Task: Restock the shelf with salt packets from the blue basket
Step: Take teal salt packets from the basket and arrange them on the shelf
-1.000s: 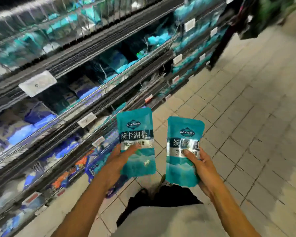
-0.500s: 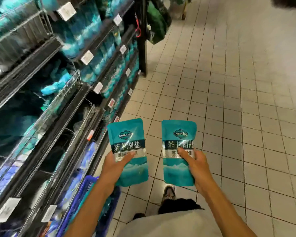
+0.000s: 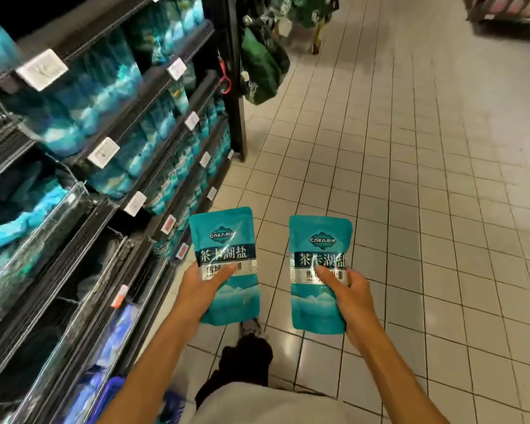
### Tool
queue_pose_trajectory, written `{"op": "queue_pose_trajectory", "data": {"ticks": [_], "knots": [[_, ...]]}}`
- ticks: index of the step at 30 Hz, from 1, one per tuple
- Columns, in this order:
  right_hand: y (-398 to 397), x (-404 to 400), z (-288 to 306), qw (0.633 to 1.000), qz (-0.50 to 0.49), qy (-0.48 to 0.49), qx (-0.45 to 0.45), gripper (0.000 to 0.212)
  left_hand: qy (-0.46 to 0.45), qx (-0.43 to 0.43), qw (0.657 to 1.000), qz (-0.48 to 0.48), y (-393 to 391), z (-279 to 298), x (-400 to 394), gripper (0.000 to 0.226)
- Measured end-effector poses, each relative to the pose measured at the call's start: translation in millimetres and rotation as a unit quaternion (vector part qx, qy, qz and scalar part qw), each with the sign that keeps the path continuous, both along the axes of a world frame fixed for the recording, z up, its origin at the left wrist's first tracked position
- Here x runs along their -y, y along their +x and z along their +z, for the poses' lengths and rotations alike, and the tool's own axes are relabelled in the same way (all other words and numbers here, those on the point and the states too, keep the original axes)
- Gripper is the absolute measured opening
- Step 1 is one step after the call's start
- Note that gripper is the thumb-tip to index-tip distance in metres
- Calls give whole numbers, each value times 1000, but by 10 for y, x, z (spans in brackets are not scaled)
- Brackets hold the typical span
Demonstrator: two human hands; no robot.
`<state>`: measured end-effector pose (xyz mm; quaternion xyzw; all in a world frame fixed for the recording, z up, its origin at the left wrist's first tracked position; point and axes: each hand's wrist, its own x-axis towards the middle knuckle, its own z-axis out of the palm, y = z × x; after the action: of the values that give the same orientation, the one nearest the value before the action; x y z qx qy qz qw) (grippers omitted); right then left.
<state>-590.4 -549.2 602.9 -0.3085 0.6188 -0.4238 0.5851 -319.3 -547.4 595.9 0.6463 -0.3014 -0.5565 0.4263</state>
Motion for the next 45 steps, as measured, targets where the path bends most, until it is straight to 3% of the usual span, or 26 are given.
{"op": "queue_pose_trajectory", "data": {"ticks": [10, 16, 20, 26, 33, 37, 39, 43, 45], "knots": [[283, 1810, 47, 999, -33, -12, 9, 54, -36, 18, 998, -50, 335, 29, 2094, 21], [341, 2787, 157, 999, -50, -13, 1, 39, -45, 25, 996, -66, 379, 199, 3144, 18], [352, 3464, 175, 999, -36, -14, -1, 51, -50, 27, 996, -67, 378, 242, 3772, 32], [312, 4736, 189, 1000, 13, -23, 6, 59, -47, 43, 998, -5, 313, 253, 4771, 33], [279, 6345, 442, 992, 107, -60, 2, 52, -58, 51, 994, 71, 301, 518, 5891, 51], [396, 7052, 528, 987, 140, -72, 15, 51, -69, 45, 989, 121, 327, 635, 6369, 37], [505, 7370, 533, 985, 153, -72, 20, 43, -75, 48, 988, 128, 387, 721, 6583, 34], [825, 7992, 508, 978, 186, -80, 40, 18, -60, 50, 982, 174, 603, 833, 7033, 55], [1008, 8266, 555, 974, 205, -90, 44, 15, -70, 49, 978, 188, 731, 885, 7268, 44]]}}
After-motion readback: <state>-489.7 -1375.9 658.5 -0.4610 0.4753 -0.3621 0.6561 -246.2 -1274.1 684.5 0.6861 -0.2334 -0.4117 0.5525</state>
